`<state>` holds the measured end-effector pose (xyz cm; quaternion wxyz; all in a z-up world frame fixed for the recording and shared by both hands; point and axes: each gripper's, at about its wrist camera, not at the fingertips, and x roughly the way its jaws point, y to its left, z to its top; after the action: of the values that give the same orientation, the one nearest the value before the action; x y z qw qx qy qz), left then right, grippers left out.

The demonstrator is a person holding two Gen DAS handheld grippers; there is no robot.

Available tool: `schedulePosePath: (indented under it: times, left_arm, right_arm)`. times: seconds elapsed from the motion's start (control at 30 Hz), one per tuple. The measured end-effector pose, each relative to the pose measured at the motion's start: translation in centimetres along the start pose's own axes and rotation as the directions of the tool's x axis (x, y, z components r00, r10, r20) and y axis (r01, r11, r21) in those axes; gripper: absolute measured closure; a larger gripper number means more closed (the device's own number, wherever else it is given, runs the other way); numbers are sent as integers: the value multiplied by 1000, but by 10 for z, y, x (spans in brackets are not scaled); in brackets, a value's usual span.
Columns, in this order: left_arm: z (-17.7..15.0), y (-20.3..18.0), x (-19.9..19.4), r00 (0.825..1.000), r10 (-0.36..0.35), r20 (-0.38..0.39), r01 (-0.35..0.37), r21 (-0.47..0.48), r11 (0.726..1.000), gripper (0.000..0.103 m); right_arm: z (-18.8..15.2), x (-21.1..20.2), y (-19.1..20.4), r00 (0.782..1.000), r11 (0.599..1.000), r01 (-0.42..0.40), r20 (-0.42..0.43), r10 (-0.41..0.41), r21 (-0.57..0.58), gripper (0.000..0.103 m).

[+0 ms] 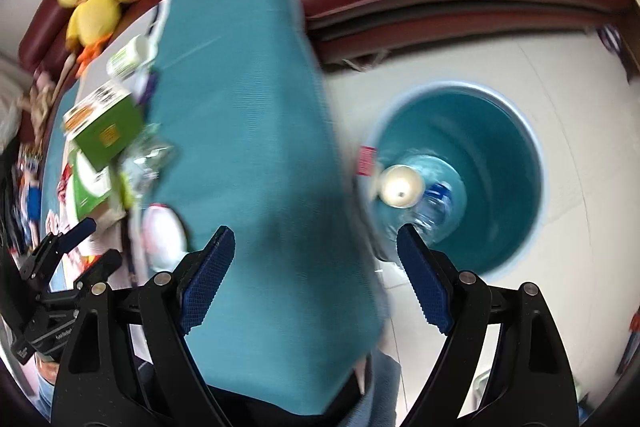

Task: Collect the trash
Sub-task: 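Move both tools back over the table toward the green boxes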

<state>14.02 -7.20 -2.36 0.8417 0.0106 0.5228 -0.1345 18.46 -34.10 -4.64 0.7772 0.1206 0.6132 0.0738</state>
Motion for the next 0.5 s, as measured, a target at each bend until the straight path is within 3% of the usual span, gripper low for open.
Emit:
schedulePosePath:
  times: [0.17, 0.23, 0.5]
  left_arm:
    - [-15, 61, -24, 998, 46, 52, -40, -112, 993, 22]
    - [-19, 82, -28, 996, 60, 59, -51, -145, 988, 16]
    - [-25, 130, -35, 996, 60, 72, -44, -203, 978, 12]
  right_arm:
    - [10, 6, 64, 1000, 996, -20, 12, 21, -87, 24]
    - [15, 9, 91, 999, 993, -30, 14, 32, -118, 24]
    - [24, 33, 182, 997, 974, -63, 22, 70, -217, 24]
